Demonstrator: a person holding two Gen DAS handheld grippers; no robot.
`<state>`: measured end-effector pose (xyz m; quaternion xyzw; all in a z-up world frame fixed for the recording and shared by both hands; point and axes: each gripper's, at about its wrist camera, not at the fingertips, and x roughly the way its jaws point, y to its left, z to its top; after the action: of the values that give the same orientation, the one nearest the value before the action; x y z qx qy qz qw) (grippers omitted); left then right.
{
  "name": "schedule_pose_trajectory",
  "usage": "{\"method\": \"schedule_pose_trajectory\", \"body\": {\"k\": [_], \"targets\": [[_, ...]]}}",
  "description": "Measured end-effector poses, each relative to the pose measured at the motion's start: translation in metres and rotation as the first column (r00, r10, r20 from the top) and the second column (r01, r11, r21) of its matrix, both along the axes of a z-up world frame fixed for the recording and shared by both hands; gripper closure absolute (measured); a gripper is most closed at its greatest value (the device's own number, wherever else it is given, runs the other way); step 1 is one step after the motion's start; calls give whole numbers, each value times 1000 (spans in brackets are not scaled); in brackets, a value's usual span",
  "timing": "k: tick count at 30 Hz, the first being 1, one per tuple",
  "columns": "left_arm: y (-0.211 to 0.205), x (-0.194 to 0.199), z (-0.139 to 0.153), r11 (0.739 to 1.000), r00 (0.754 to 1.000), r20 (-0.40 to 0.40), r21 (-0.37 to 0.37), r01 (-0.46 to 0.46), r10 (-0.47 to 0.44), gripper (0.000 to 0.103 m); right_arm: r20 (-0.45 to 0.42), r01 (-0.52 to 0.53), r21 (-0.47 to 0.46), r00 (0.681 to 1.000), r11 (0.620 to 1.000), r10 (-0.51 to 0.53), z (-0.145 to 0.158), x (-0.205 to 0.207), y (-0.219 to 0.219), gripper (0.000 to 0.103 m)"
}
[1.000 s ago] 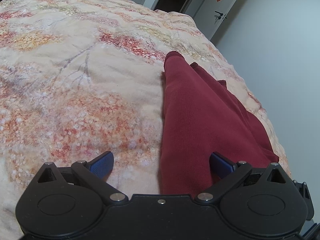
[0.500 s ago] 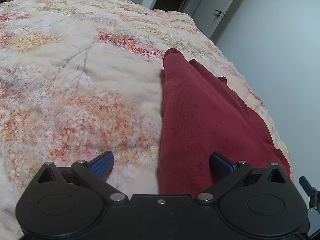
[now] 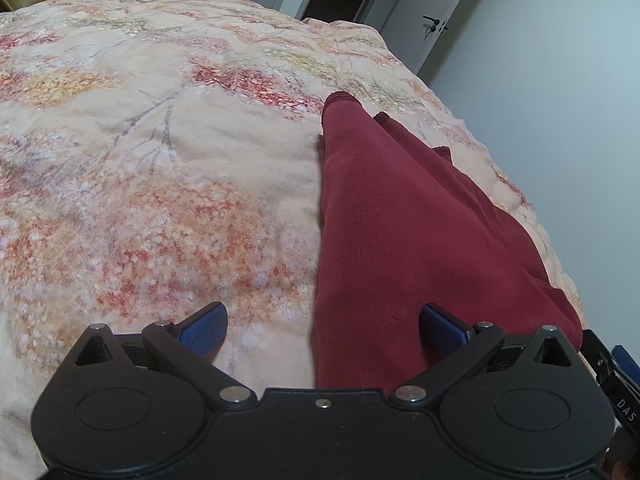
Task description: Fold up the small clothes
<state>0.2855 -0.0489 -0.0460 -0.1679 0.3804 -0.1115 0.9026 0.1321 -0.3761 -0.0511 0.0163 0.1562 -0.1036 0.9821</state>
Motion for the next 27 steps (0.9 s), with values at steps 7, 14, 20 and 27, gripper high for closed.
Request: {"method": "schedule_pose_trajectory", "body": {"k": [7,14,20,27], "targets": [[1,0,0,1000,1000,-1,0,3,-3,1,1,-93,72,996,993,93,6,23,8,0],[0,0,0,1000,1000,-2,4,4,-4,1,0,-120,219,992,968,123,8,58,-6,12],[0,0,-1,1000,1000,-1,3,6,-6,1,-34,-159,270,984,950,175,0,89,-6,35],[9,3,10,999,999,45,-49,-14,17,1,-64,-173,292,978,941,200,-7,103,-12,92]]}}
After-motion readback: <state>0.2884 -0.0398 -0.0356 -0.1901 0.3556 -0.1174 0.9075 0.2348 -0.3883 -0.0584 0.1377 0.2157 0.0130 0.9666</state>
